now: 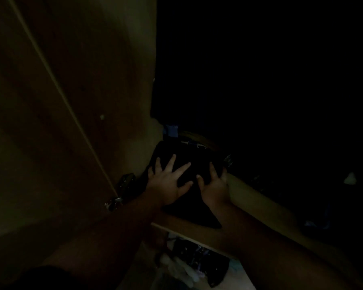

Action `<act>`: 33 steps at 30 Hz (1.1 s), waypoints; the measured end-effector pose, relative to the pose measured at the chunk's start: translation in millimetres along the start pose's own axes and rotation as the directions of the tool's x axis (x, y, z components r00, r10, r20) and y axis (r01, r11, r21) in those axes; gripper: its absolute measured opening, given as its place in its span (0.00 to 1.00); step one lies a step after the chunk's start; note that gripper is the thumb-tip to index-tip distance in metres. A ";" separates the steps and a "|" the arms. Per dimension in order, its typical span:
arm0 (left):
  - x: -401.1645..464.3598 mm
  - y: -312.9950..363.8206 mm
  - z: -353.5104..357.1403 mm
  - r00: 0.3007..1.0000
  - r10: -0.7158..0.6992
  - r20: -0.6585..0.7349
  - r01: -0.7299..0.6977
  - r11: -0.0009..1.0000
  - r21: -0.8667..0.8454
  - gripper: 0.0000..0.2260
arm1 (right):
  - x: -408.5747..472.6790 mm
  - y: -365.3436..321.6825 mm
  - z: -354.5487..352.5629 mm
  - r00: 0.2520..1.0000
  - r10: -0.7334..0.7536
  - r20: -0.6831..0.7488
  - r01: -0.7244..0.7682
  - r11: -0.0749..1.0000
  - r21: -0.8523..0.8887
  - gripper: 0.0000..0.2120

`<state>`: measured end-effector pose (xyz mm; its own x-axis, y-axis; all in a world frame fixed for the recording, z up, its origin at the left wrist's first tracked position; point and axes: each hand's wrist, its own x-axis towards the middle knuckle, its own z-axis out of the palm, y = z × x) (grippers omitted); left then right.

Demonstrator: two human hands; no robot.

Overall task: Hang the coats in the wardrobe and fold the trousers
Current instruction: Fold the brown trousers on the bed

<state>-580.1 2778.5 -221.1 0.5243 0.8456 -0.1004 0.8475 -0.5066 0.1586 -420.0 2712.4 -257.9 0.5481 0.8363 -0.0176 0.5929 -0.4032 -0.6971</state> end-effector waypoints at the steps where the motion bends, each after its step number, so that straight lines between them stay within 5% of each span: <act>1: 1.3 0.5 -0.3 1.000 -0.003 0.006 0.003 1.000 -0.007 0.31 | 1.5 -0.3 -0.4 1.000 0.007 0.007 -0.007 1.000 -0.005 0.33; 8: -8.9 1.4 -6.6 0.998 -0.008 0.062 0.010 0.999 -0.038 0.31 | -12.7 -3.3 -17.6 0.989 0.043 0.141 -0.041 0.999 -0.022 0.35; 11: -18.2 3.9 -18.1 0.997 0.018 0.078 -0.019 1.000 0.014 0.31 | -29.8 -9.0 -31.9 0.980 0.071 0.187 -0.037 0.983 -0.182 0.35; 14: -30.7 8.8 -22.1 0.998 0.051 0.048 -0.055 0.996 0.073 0.31 | -53.2 -5.0 -42.1 0.991 0.013 0.131 0.028 0.949 -0.313 0.32; 23: -88.4 56.2 -22.8 0.946 0.308 -0.098 -0.311 0.951 -0.011 0.29 | -139.4 20.6 -83.5 0.994 -0.103 -0.048 0.088 0.963 -0.254 0.34; 33: -204.2 141.3 -2.5 0.850 0.522 -0.073 -0.526 0.849 -0.046 0.31 | -297.1 82.2 -161.8 0.954 0.004 -0.299 -0.140 0.890 -0.435 0.34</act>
<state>-567.7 2534.7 -175.7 0.8820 0.4661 0.0691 0.4401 -0.8672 0.2330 -438.7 2370.7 -194.1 0.7018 0.6852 0.1949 0.7072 -0.6373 -0.3062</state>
